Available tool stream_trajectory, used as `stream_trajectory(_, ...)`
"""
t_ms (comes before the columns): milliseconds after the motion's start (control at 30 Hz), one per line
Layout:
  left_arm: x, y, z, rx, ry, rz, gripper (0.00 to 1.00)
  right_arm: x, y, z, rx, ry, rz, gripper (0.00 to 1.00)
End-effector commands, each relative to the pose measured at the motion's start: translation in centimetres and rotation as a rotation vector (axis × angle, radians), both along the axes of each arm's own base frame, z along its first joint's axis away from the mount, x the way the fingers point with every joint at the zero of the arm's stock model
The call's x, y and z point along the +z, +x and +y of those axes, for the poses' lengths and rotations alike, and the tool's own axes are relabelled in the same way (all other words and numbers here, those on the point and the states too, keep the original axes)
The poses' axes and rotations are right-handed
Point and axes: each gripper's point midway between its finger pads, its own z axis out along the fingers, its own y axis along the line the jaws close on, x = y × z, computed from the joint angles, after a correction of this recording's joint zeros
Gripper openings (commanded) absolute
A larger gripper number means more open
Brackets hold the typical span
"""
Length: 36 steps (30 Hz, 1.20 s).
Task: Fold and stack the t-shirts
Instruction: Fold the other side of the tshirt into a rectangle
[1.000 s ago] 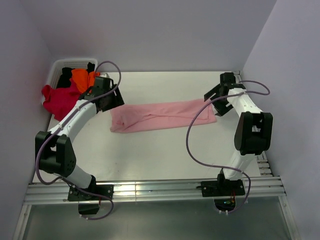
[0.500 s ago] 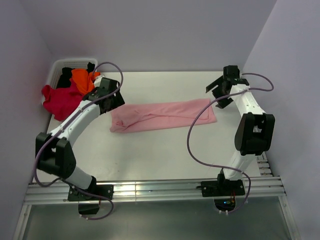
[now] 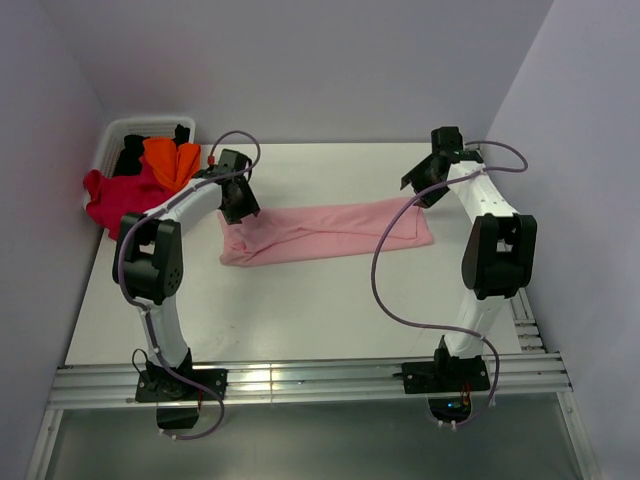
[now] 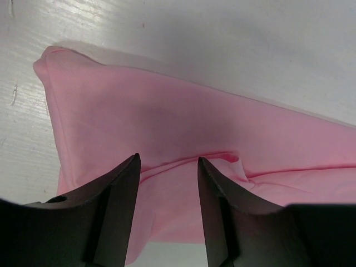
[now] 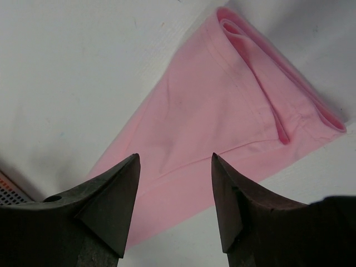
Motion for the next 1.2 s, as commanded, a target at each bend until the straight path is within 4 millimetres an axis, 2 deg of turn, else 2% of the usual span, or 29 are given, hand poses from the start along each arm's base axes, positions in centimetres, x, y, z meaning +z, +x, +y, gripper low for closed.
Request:
stream_trajectory(0,1.4,1.5,-0.6,-0.038,-0.071,-0.046,0.51,1.0,-0.8,-0.3,0.007,-0.017,-0.017,0.62)
stream_trajectory(100,0.9,1.3,0.3,-0.032,-0.087,-0.033,0.50,0.9,-1.2,-0.4,0.005,-0.023,-0.011,0.62)
stream_trajectory(200,1.9,0.7,1.1,-0.036,-0.095,-0.057,0.51,0.8,-1.5,-0.6,0.009,-0.034,-0.004,0.62)
stream_trajectory(233,3.3,0.7,0.9,-0.053,-0.115,-0.095,0.51,0.7,-1.7,-0.6,0.006,-0.037,0.001,0.62)
stream_trajectory(333,4.2,-0.2,1.8,-0.053,-0.127,-0.109,0.52,0.3,-2.2,-0.7,0.009,-0.044,0.010,0.62)
stream_trajectory(400,4.0,-0.7,2.5,-0.046,-0.146,-0.098,0.51,0.1,-2.5,-0.7,0.008,-0.043,0.016,0.62)
stream_trajectory(433,4.7,-0.8,2.8,-0.045,-0.153,-0.121,0.50,0.0,-2.6,-0.8,0.008,-0.045,0.018,0.62)
stream_trajectory(500,4.9,-1.3,2.6,-0.059,-0.166,-0.128,0.50,-0.1,-2.8,-0.8,0.011,-0.050,0.021,0.62)
stream_trajectory(533,5.6,-1.4,2.6,-0.069,-0.175,-0.148,0.50,-0.2,-2.9,-0.9,0.012,-0.052,0.026,0.62)
stream_trajectory(833,4.7,-2.7,1.7,-0.099,-0.223,-0.125,0.45,-0.3,-3.7,-1.1,0.001,-0.066,0.041,0.62)
stream_trajectory(1000,3.7,-3.4,2.4,-0.075,-0.192,-0.092,0.43,-0.3,-4.3,-1.6,-0.007,-0.087,0.045,0.62)
stream_trajectory(1167,3.2,-3.8,2.2,-0.076,-0.207,-0.087,0.42,-0.7,-5.1,-1.8,-0.005,-0.100,0.056,0.62)
